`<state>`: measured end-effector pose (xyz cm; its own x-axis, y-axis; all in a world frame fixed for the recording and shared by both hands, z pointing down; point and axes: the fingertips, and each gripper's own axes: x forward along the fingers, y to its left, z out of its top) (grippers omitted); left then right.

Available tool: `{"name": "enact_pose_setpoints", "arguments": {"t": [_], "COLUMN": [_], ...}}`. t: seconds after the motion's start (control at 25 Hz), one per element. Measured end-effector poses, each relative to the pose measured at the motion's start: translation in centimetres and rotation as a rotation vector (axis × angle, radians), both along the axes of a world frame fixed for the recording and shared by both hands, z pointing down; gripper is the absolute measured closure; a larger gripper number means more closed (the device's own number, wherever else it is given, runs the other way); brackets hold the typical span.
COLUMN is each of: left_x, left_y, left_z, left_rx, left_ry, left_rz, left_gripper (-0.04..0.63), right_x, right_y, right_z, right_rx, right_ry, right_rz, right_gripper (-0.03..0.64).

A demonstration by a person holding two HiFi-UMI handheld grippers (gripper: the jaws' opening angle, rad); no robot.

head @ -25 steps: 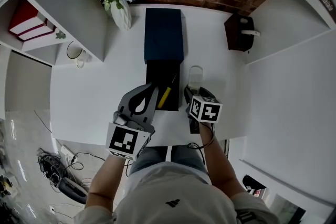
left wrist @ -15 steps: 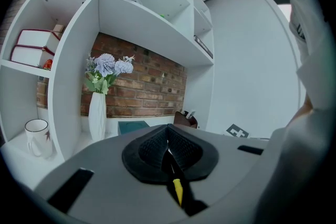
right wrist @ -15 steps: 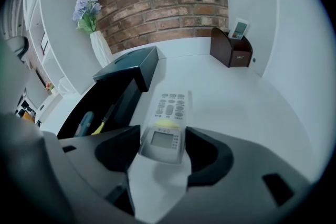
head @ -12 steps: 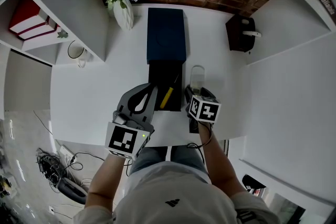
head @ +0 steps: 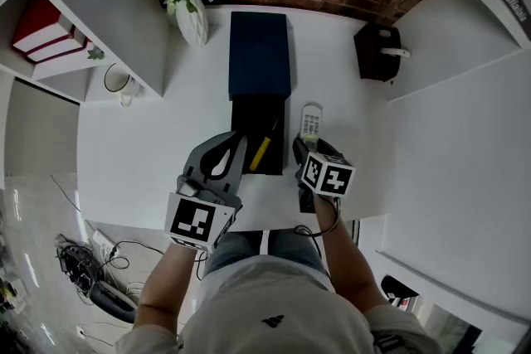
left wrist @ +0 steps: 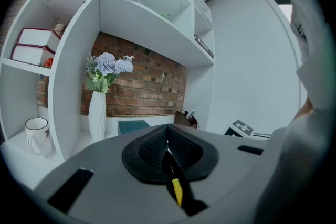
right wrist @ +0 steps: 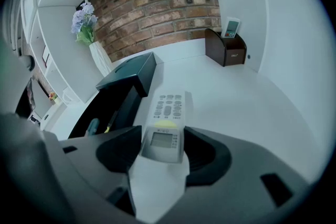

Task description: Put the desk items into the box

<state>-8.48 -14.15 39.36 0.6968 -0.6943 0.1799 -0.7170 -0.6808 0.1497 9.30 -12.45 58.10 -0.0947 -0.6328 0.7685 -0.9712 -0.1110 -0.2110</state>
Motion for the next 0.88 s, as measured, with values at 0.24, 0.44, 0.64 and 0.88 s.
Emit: {"name": "enact_pose_setpoints", "arguments": {"t": [0.24, 0.44, 0.64, 0.88], "left_x": [1.0, 1.7, 2.0, 1.6], "left_y": [0.5, 1.0, 1.7, 2.7], "left_z": [-0.5, -1.0, -1.3, -2.1], "left_rx": [0.007, 0.023, 0.035, 0.042], "left_ry": [0.010, 0.013, 0.014, 0.021], "left_rz": [0.007, 0.003, -0.018, -0.068], "left_gripper": [0.584, 0.584, 0.584, 0.584], "right_x": [-0.1, -0.4, -1.3, -2.8], "right_y": [0.2, 0.6, 0.9, 0.7], "right_z": [-2.4, -4.8, -6.4, -7.8], "right_rx": [0.048, 0.096, 0.128, 0.160], "right_ry": [-0.018, -0.025, -0.034, -0.058], "right_rz": [-0.037, -0.093, -0.156, -0.239], "right_gripper": [0.360, 0.360, 0.360, 0.360]}}
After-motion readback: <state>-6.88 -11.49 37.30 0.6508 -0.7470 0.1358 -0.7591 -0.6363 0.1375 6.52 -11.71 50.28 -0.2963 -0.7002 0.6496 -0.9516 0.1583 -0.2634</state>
